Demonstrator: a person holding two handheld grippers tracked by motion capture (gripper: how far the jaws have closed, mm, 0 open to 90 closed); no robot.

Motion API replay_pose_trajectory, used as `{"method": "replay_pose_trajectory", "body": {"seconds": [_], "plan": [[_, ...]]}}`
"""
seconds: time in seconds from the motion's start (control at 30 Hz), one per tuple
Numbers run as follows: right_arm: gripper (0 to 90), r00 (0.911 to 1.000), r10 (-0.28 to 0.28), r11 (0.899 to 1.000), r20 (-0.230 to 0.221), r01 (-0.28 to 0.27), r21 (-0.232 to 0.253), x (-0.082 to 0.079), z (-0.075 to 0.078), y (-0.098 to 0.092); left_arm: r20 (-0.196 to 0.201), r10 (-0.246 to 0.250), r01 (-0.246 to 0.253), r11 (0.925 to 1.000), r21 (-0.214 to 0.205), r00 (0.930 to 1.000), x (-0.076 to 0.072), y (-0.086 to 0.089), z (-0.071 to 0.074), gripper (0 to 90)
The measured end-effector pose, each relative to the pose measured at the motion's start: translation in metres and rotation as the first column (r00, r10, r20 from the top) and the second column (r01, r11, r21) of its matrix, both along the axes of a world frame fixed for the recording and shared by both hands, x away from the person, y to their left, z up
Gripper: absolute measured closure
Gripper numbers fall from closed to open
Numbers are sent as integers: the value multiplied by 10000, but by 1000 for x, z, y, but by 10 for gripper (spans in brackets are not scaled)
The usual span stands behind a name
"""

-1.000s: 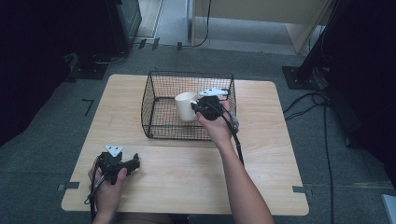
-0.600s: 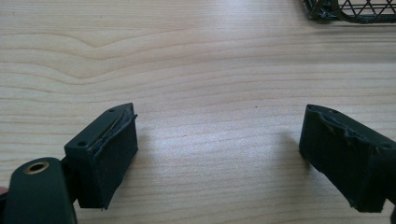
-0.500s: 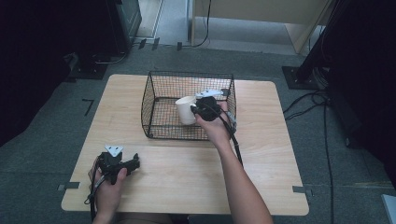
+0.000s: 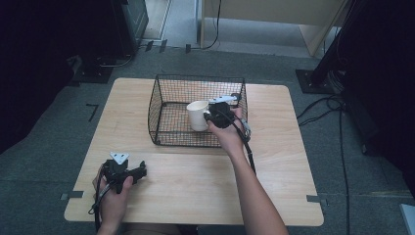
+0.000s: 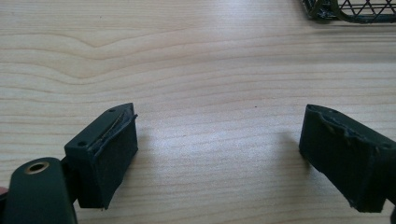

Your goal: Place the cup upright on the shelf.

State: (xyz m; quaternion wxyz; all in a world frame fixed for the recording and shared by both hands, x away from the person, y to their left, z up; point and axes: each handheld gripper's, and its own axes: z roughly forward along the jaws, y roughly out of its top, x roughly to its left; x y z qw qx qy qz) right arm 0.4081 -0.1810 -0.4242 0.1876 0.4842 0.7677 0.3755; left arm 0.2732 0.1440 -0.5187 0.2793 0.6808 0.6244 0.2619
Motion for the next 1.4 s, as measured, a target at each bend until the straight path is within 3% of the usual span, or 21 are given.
{"method": "replay_pose_trajectory", "body": {"seconds": [0.5, 0.97, 1.03, 1.17, 1.23, 1.4], "plan": [[731, 9997, -64, 9999, -239, 66, 81, -1, -3, -4, -2, -11, 11, 10000, 3, 10000, 0, 0, 0, 119], [697, 9999, -55, 9984, 133, 48, 572, -9, 8, -10, 2, -19, 19, 10000, 2, 10000, 0, 0, 0, 120], [639, 9997, -15, 9972, 241, -3, 748, -12, 12, -12, 4, -18, 18, 10000, 4, 10000, 0, 0, 0, 120], [433, 9990, 190, 9945, 416, -232, 1025, -23, 24, -18, 3, -22, 22, 10000, 4, 10000, 0, 0, 0, 120], [404, 9989, 208, 9944, 417, -250, 1031, -25, 25, -19, 3, -19, 19, 10000, 1, 10000, 0, 0, 0, 120], [195, 9974, 202, 9938, 698, -277, 1080, -41, 34, -29, 34, -3, 3, 10000, -11, 10000, 0, 0, 0, 120]]}}
